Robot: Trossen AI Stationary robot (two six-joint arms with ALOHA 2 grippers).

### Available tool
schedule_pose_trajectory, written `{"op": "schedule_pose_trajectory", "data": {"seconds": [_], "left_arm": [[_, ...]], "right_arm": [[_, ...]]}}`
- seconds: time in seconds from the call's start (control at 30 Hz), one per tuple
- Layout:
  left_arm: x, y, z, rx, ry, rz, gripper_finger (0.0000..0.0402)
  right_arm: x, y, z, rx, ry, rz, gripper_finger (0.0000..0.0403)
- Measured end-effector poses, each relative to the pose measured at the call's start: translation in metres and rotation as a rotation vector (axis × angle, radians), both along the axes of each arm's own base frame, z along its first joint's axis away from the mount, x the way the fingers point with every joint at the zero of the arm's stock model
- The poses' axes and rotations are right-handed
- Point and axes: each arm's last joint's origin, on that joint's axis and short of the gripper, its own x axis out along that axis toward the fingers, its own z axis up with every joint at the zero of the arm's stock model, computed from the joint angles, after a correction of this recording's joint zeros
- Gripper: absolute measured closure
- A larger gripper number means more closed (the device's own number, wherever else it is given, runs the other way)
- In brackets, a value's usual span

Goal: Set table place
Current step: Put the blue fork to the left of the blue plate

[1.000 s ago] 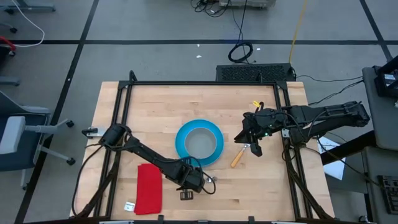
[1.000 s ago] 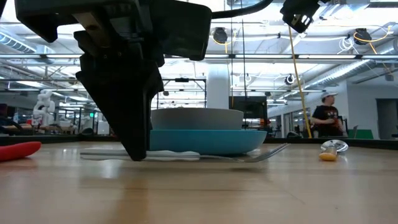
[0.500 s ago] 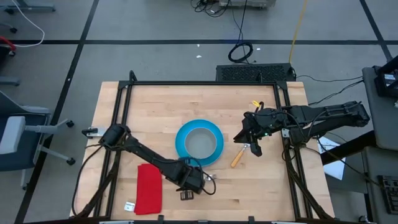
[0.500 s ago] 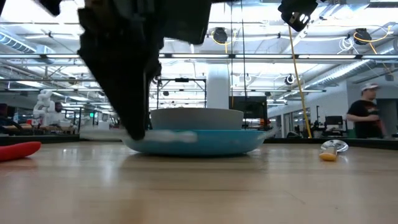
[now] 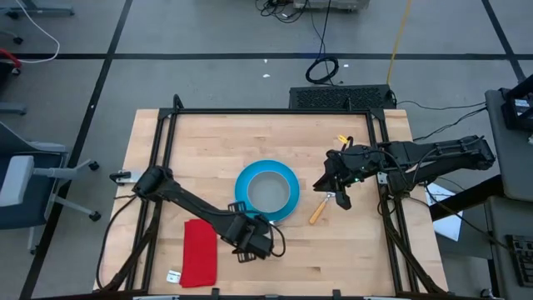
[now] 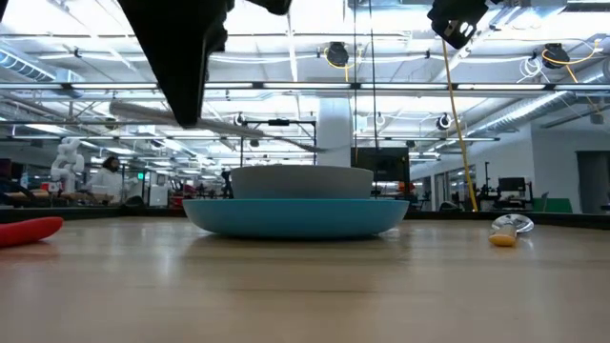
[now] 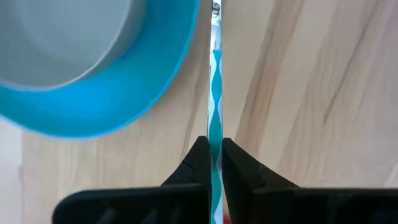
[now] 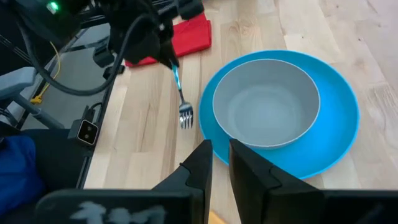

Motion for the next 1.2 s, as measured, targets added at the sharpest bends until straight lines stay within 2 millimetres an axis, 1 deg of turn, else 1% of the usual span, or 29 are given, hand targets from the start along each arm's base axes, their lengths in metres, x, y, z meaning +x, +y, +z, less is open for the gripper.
{"op": "schedule_pose_trajectory", "data": {"seconds": [0.1, 0.27, 0.43, 0.53, 0.6, 0.7, 0.83, 1.0, 1.2], "left_arm": [[-0.002, 0.001, 0.005, 0.013, 0.018, 0.024, 0.0387], [-0.005, 0.003, 0.011, 0.030, 0.041, 0.052, 0.0396], [-0.003, 0.002, 0.021, 0.049, 0.000, 0.057, 0.0385], [-0.003, 0.003, 0.025, 0.067, 0.002, 0.037, 0.0389], [-0.006, 0.006, 0.028, 0.109, 0.009, 0.036, 0.0395], [-0.008, 0.013, 0.031, 0.157, 0.021, 0.047, 0.0393], [-0.008, 0.023, 0.039, 0.159, 0.006, 0.051, 0.0386], [-0.012, 0.033, 0.056, 0.181, -0.047, 0.043, 0.0396], [-0.017, 0.045, 0.072, 0.167, -0.079, 0.067, 0.0384]], "right_arm": [[0.000, 0.000, 0.000, -0.010, -0.001, 0.008, 0.0358], [-0.001, 0.000, -0.001, -0.016, 0.015, 0.011, 0.0358], [-0.001, 0.000, -0.002, -0.017, 0.019, 0.012, 0.0358], [-0.002, 0.003, -0.002, -0.017, 0.019, 0.024, 0.0358], [-0.002, 0.005, -0.002, -0.015, 0.020, 0.036, 0.0358], [-0.003, 0.010, -0.002, -0.010, 0.021, 0.056, 0.0358], [-0.004, 0.016, -0.002, 0.005, 0.025, 0.072, 0.0358], [-0.006, 0.022, -0.002, 0.004, 0.029, 0.102, 0.0358], [-0.008, 0.025, -0.003, 0.007, 0.048, 0.109, 0.0358]]}}
